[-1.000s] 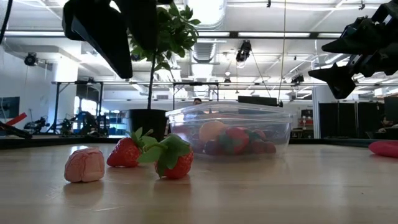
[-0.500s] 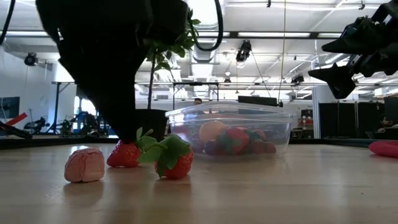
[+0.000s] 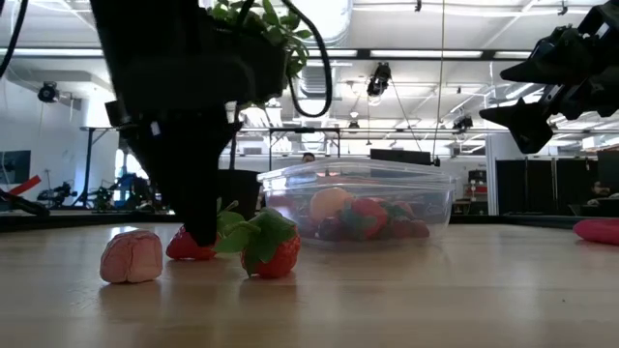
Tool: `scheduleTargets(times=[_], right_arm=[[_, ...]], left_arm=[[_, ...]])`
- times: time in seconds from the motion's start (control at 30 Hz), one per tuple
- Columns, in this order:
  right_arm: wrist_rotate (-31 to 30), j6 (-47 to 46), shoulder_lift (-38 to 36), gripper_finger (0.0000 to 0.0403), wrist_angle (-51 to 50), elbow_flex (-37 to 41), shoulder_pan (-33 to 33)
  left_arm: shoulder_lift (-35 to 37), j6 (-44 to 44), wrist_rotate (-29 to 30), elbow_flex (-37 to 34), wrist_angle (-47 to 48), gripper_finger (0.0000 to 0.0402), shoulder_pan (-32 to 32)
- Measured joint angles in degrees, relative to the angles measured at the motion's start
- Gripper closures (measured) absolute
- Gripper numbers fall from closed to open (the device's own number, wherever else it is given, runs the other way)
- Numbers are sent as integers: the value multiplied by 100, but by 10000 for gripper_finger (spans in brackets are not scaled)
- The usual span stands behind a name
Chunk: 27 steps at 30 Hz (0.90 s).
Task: Pick and placing Produce into tupperware
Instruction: Put the red strawberry into the transparent bin
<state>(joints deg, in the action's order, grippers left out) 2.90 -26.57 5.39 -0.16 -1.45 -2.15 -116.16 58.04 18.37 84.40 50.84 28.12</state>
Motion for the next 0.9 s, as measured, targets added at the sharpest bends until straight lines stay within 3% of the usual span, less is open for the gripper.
scheduleTargets(times=[0.17, 0.57, 0.73, 0.9], right_arm=[[2, 0, 2, 117, 0, 0, 0], [1, 0, 2, 117, -1, 0, 0], [1, 0, 2, 117, -2, 0, 0], [2, 0, 2, 117, -2, 0, 0]], left_arm=[[-1, -32, -162, -59, -316, 164, -80], [-10, 2, -324, -109, -337, 277, -234], [217, 7, -429, 171, -376, 287, -311], [808, -167, 484, 589, -440, 278, -408]])
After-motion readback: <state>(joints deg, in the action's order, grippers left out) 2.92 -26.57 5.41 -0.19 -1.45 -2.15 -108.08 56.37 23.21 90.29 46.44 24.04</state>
